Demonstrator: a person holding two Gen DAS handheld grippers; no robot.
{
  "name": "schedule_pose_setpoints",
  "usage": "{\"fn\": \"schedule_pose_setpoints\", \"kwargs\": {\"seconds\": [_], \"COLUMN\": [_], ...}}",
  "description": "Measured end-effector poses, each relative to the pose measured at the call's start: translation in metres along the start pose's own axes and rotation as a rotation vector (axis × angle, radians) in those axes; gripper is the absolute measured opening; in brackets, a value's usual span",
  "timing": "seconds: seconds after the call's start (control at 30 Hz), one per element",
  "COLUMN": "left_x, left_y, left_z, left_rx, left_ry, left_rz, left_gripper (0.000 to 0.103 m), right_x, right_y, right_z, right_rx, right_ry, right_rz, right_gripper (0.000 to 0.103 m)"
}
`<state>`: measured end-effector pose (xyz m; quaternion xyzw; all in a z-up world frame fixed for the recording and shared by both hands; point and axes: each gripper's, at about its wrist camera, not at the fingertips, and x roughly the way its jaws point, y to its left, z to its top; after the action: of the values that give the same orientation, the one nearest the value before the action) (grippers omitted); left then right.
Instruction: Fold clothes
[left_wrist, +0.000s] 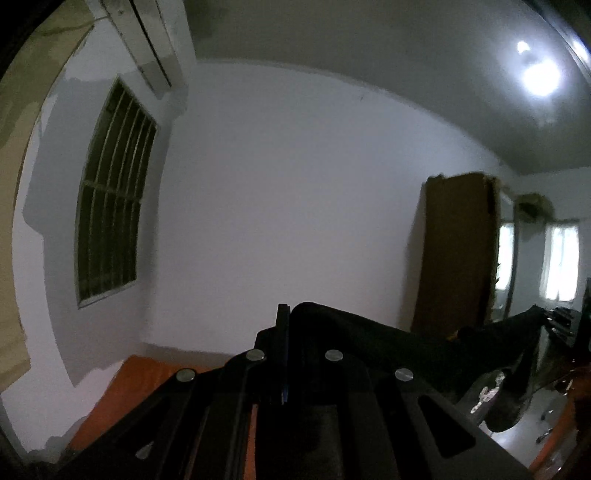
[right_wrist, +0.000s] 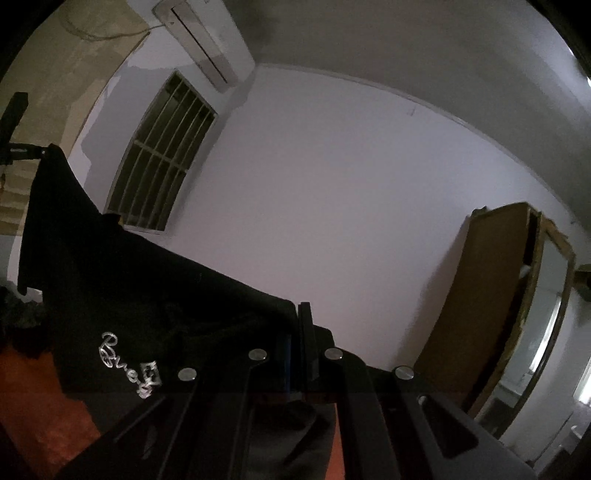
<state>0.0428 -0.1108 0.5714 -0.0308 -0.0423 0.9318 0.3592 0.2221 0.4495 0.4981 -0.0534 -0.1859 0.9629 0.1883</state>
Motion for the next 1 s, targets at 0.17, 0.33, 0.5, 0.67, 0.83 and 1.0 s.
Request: {"fn": "schedule_pose_setpoints", "kwargs": {"seconds": [0.17, 0.33, 0.5, 0.67, 0.83, 1.0], "left_x": [-0.027, -0.032, -0.021, 0.053, 0.203, 0.340], "left_y": [-0.010, -0.014, -0.013, 0.017, 0.076, 0.114], "left_z": [-0.019, -0.062, -0.103, -0.159, -0.246, -0.340], "left_rx": [-0.008, -0.041, -0.077, -0.108, -0.274, -0.268], "left_ry": [0.006, 0.138, 0.248, 0.270, 0.405, 0.544], "left_rz": [-0.033, -0.077, -0.075, 0.005, 0.129, 0.274], "left_gripper": [0.004, 0.004, 0.004, 0.004, 0.004, 0.004], "right_x": [-0.021, -0.035, -0.016, 0.075, 0.224, 0.355], "right_y": [-0.006, 0.014, 0.026, 0.021, 0.044, 0.085], "right_z": [0.000, -0.031, -0.062, -0.106, -0.182, -0.271], "right_rx": [-0.007, -0.033, -0.031, 0.077, 0.165, 0.186], "right_ry": [0.047, 0.114, 0.202, 0.273, 0.421, 0.583], "right_rz": [0.013, 0.030, 0.056, 0.091, 0.105, 0.078], "right_gripper": [0.002, 0.002, 0.002, 0.002, 0.002, 0.002]}}
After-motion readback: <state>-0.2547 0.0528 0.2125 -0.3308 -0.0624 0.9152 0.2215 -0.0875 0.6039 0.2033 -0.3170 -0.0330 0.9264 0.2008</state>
